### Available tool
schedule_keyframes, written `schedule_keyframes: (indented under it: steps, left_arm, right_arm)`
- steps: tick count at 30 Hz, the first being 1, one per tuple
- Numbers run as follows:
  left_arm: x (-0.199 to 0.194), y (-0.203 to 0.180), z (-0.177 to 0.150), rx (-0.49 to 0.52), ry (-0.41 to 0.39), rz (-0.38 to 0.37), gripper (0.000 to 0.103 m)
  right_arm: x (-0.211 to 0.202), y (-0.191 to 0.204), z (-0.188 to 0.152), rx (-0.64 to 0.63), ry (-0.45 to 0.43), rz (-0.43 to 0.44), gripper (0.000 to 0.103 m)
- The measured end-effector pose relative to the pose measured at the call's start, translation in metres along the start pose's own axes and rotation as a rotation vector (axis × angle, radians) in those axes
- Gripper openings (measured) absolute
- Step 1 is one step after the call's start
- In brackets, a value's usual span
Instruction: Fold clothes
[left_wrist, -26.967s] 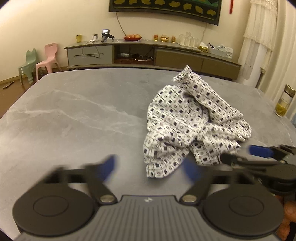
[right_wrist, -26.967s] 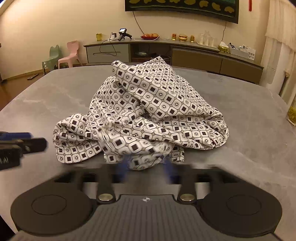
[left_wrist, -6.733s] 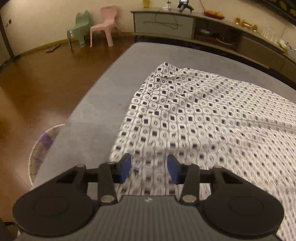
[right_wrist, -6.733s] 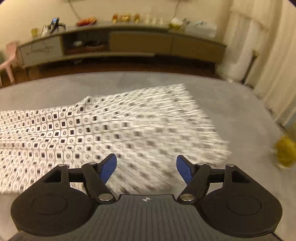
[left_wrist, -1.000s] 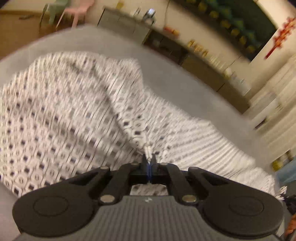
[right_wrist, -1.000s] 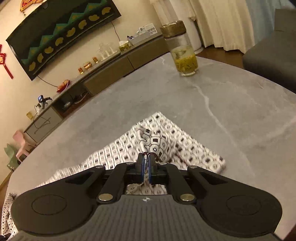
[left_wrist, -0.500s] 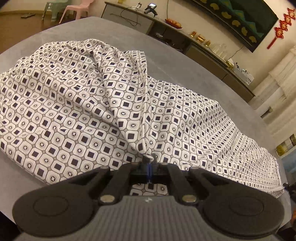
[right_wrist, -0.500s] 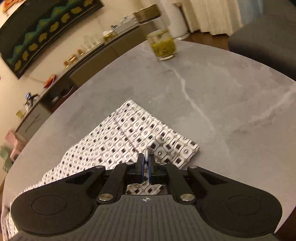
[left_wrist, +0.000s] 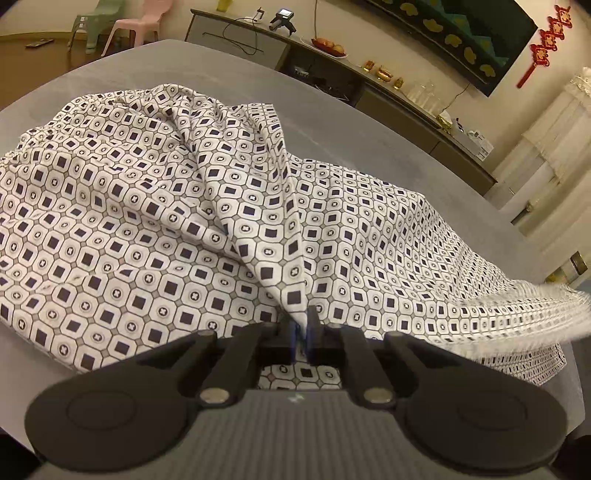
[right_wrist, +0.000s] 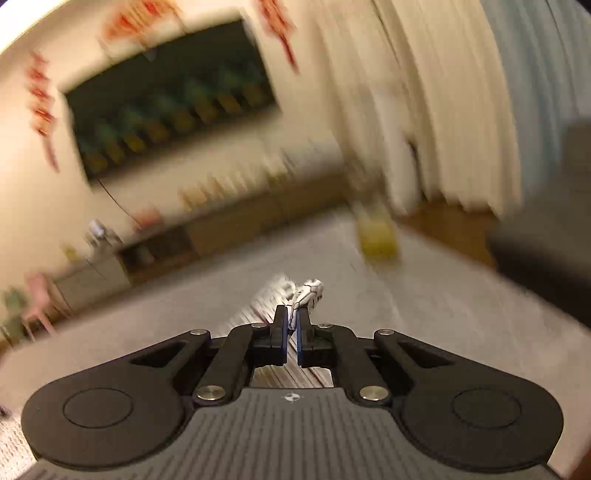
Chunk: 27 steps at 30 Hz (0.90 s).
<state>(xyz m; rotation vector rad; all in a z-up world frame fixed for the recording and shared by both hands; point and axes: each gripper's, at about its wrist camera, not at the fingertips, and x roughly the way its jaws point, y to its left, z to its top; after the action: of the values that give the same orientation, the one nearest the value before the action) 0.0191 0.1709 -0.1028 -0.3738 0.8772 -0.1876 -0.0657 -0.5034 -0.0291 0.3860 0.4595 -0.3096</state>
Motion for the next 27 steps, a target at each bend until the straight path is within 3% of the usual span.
schedule_keyframes:
  steps: [1, 3, 9, 10, 11, 13, 16, 19, 21, 22, 23, 25, 27]
  left_arm:
    - [0.0, -0.001, 0.0, 0.005, -0.001, -0.002, 0.009]
    - [-0.002, -0.002, -0.001, 0.019, -0.001, 0.002, 0.009]
    - [-0.003, -0.004, 0.0, 0.031, 0.003, -0.015, 0.014]
    - [-0.006, -0.004, 0.0, 0.036, -0.007, -0.008, 0.018]
    - [-0.009, -0.004, 0.0, 0.042, -0.017, -0.001, 0.031]
    - [-0.02, 0.001, 0.001, 0.041, -0.056, 0.011, 0.043]
    - [-0.041, 0.022, 0.006, -0.033, -0.121, 0.008, 0.043]
    - [-0.057, 0.06, 0.012, -0.142, -0.15, 0.094, 0.04]
    - [-0.058, 0.087, 0.019, -0.218, -0.129, 0.167, 0.038]
    - [-0.056, 0.097, 0.023, -0.243, -0.124, 0.186, 0.023]
    - [-0.053, 0.105, 0.028, -0.259, -0.119, 0.206, 0.015]
    - [-0.04, 0.108, 0.047, -0.244, -0.106, 0.225, 0.014]
    - [-0.023, 0.108, 0.067, -0.225, -0.091, 0.233, 0.005]
  right_arm:
    - [0.014, -0.008, -0.011, 0.005, 0.077, -0.054, 0.003]
    - [0.033, -0.026, -0.023, 0.103, 0.202, -0.076, 0.003]
    - [0.045, -0.032, -0.027, 0.13, 0.252, -0.115, 0.003]
    - [0.047, -0.031, -0.029, 0.126, 0.26, -0.13, 0.003]
    - [0.048, -0.033, -0.03, 0.126, 0.272, -0.144, 0.003]
    - [0.05, -0.034, -0.033, 0.122, 0.283, -0.16, 0.003]
    - [0.049, -0.029, -0.036, 0.077, 0.28, -0.19, 0.003]
    - [0.056, -0.011, -0.037, -0.034, 0.276, -0.25, 0.003]
    - [0.061, -0.002, -0.037, -0.072, 0.277, -0.28, 0.003]
    - [0.063, 0.001, -0.038, -0.077, 0.276, -0.292, 0.003]
    - [0.064, 0.004, -0.038, -0.08, 0.274, -0.303, 0.003]
    - [0.069, 0.009, -0.037, -0.089, 0.271, -0.32, 0.003]
    - [0.074, 0.012, -0.036, -0.099, 0.266, -0.339, 0.003]
